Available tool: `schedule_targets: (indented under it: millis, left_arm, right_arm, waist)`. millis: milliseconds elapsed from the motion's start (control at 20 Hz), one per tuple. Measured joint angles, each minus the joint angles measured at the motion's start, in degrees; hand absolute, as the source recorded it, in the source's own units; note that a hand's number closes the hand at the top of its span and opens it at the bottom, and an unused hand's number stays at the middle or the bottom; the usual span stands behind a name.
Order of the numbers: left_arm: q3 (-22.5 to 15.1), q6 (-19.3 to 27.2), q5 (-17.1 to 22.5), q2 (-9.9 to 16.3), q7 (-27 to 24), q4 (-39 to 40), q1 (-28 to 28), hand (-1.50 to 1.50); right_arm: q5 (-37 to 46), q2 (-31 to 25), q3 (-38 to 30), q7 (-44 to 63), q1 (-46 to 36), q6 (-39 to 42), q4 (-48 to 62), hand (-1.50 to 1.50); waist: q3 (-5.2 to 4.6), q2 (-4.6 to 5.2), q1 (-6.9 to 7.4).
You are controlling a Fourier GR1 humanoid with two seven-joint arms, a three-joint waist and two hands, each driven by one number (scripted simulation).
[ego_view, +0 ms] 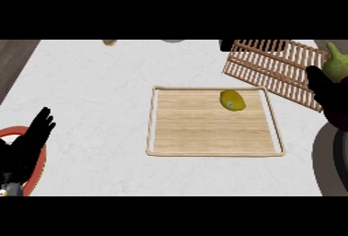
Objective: Pick the eggplant from the tray and place it in the tiered shelf
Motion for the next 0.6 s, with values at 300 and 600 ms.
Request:
schedule_targets:
  millis: [300, 600]
  left_arm:
    - [0.14, -0.17, -0.47, -0.77, 0.20, -0.32, 0.25, 0.00]
    - [0.18, -0.15, -1.23, -1.40, 0.85, -0.58, -0.58, 0.00]
  right_arm:
    - [1.79, -5.24, -1.92, -0.20, -4.12, 3.26, 3.81, 1.50]
    - [1.89, -8.59, -2.93, -1.75, -11.03, 6.38, 12.36, 1.50]
  waist:
    - [-0.04, 0.04, 0.14]
    - [-0.04, 0.12, 0.48]
